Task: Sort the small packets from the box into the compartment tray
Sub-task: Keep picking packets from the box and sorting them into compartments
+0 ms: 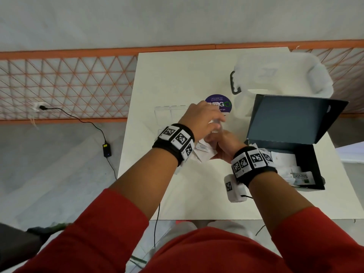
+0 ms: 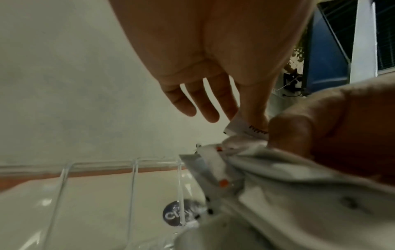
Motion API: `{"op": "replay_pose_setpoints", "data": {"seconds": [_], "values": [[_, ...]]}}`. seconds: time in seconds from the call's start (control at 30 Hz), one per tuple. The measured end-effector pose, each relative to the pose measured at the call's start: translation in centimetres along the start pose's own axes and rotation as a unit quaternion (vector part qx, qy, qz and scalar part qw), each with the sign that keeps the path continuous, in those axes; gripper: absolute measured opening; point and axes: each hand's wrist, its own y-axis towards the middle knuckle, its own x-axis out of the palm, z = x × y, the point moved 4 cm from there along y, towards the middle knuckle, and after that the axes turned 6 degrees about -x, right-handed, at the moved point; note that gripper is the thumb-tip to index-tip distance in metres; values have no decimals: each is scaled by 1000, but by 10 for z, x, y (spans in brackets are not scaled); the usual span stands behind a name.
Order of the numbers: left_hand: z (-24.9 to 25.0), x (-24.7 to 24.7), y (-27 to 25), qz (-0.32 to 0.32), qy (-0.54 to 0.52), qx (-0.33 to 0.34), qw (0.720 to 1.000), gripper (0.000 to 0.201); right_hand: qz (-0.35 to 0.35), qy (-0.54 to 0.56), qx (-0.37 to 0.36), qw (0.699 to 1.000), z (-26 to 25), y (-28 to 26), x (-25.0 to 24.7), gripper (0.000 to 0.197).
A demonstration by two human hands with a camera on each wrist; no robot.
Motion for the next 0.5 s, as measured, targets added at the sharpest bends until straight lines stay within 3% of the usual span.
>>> {"op": "replay_pose_setpoints", "data": {"seconds": [0.1, 0.23, 0.4, 0.5], "values": [[-7, -4, 3, 48, -91, -53, 993, 9, -8, 14, 9, 1000, -4, 0, -8, 28], [-32, -13, -6, 172, -239, -218, 930, 8, 7, 45, 7, 999, -11, -1, -25, 28], [-53, -15, -26, 169, -344, -257, 887, 44, 12, 61, 2, 998, -19, -2, -38, 30], [-65, -15, -37, 179, -355, -281, 873, 37, -5, 68, 2, 998, -21, -2, -38, 35]]}}
